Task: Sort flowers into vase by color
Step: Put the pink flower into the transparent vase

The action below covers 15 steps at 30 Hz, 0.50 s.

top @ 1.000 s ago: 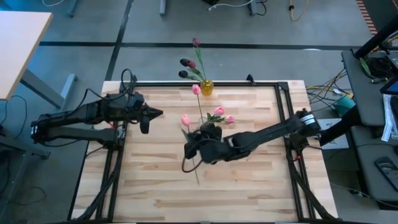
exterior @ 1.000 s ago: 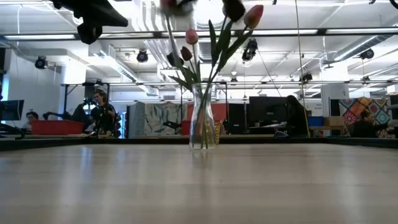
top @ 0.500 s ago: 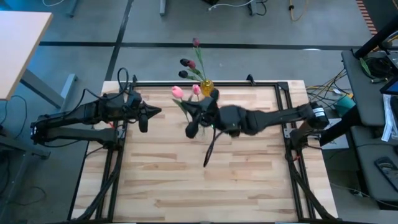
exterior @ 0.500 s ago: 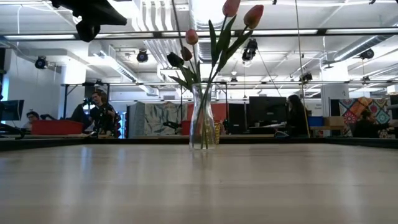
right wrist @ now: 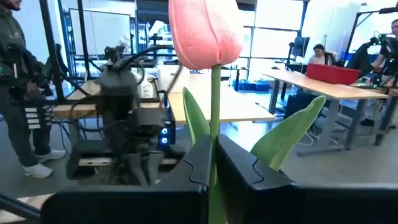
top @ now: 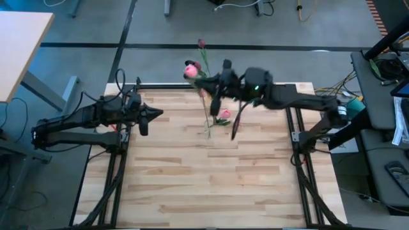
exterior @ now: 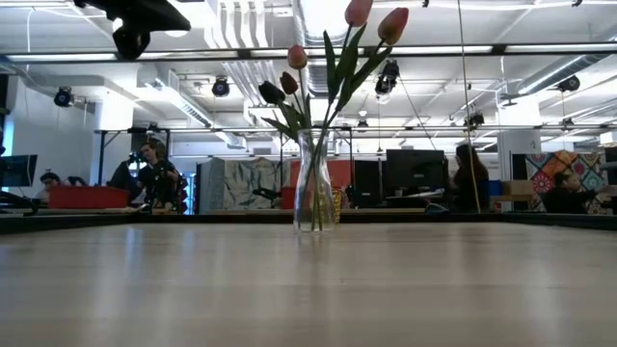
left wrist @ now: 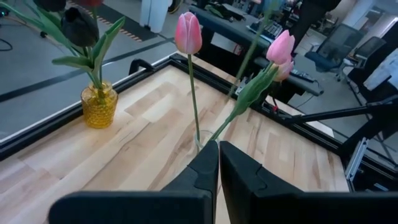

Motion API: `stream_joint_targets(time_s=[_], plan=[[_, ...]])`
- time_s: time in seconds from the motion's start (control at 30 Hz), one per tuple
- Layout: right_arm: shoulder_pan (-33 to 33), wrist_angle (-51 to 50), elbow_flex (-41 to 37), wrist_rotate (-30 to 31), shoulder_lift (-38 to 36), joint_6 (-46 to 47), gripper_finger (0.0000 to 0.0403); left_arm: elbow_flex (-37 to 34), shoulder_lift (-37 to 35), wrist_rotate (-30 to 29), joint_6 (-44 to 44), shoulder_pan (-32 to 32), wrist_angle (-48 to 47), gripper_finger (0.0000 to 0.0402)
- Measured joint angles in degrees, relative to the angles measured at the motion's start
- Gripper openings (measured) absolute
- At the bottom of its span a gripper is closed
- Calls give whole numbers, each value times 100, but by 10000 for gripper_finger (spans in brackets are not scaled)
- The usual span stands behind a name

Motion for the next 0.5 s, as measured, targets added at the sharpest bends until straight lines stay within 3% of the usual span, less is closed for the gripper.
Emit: stream_joint_targets(time_s=[0.27, 0.5], plan=[[-852, 84, -458, -1584, -363, 303, 9, 0, -38, 2, 28, 0, 0, 0], [-1605, 1325, -1124, -3290, -407, 1049, 9, 0, -35, 2, 34, 0, 51, 0]])
